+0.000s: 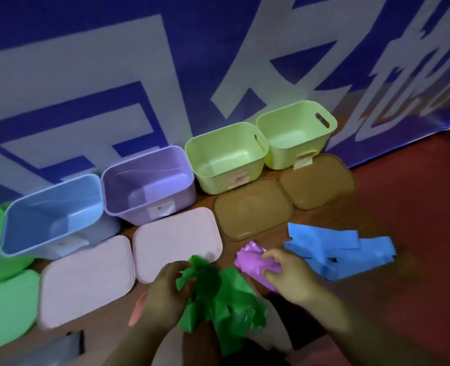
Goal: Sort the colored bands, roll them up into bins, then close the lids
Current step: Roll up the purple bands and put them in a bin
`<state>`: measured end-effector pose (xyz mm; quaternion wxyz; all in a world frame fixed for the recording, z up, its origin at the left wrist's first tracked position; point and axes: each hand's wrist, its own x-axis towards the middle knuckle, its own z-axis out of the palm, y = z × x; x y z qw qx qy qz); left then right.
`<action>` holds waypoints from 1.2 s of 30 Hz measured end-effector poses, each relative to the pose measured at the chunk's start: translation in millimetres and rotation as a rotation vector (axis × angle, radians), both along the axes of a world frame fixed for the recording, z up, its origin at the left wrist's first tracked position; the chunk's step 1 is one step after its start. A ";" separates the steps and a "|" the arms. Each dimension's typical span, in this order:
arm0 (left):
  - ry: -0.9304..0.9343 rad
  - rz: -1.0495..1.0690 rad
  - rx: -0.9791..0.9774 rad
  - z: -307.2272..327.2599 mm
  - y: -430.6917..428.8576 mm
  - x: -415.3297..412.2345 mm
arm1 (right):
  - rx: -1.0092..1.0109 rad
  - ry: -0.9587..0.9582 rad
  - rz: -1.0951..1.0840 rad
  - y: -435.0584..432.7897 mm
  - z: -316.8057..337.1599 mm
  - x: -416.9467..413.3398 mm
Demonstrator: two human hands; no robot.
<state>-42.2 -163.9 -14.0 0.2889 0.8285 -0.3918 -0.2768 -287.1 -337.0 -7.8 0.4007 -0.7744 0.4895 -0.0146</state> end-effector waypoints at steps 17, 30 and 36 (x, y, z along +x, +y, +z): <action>0.241 0.248 0.049 -17.0 120.8 82.6 | -0.031 0.018 0.420 95.7 -4.2 168.5; 0.315 0.079 0.126 -12.3 114.8 109.9 | -0.084 0.111 0.442 124.9 -33.3 224.8; 0.218 0.194 -0.074 16.6 115.8 130.5 | 0.090 -0.040 0.353 127.2 -24.5 227.1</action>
